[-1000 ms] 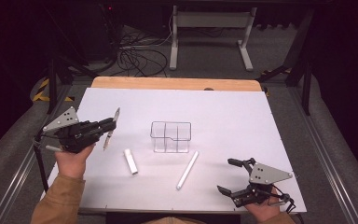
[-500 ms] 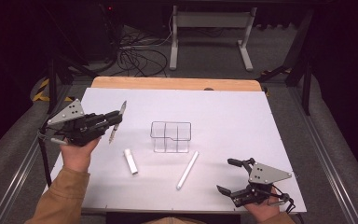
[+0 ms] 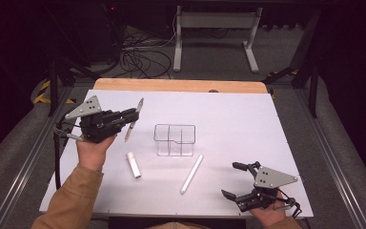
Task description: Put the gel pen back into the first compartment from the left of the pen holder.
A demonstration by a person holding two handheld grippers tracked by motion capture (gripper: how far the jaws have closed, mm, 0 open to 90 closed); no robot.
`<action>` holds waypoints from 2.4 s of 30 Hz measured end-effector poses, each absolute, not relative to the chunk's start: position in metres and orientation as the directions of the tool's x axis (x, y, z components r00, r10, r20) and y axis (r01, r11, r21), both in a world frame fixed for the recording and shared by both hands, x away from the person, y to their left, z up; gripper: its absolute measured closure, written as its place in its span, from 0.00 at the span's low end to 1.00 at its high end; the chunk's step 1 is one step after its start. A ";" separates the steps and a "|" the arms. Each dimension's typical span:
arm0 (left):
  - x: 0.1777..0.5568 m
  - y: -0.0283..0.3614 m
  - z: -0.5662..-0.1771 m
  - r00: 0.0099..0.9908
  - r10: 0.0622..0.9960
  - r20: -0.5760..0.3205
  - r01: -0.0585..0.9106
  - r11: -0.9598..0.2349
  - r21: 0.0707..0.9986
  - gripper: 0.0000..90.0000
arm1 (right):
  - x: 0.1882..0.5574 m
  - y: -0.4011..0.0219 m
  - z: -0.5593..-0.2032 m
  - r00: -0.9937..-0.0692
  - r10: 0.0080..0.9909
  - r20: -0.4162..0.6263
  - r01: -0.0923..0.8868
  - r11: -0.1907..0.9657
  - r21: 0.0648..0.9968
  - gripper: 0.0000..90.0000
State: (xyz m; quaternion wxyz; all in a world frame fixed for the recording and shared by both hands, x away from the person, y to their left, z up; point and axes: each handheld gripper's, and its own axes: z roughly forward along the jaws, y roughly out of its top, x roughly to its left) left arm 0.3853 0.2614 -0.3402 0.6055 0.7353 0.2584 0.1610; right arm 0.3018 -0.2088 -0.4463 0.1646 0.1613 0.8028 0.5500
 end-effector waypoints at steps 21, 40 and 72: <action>0.407 0.210 -0.346 0.848 0.526 -0.065 0.162 -0.142 0.976 0.88 | 0.301 -0.209 -0.446 -0.895 0.437 -0.086 0.076 0.340 0.937 0.10; 0.425 0.187 -0.358 0.851 0.518 -0.092 0.176 -0.115 0.978 0.87 | 0.302 -0.209 -0.446 -0.896 0.435 -0.086 0.076 0.342 0.937 0.10; 0.411 0.188 -0.356 0.835 0.546 -0.073 0.196 -0.171 0.966 0.22 | 0.301 -0.210 -0.446 -0.894 0.440 -0.088 0.073 0.337 0.939 0.09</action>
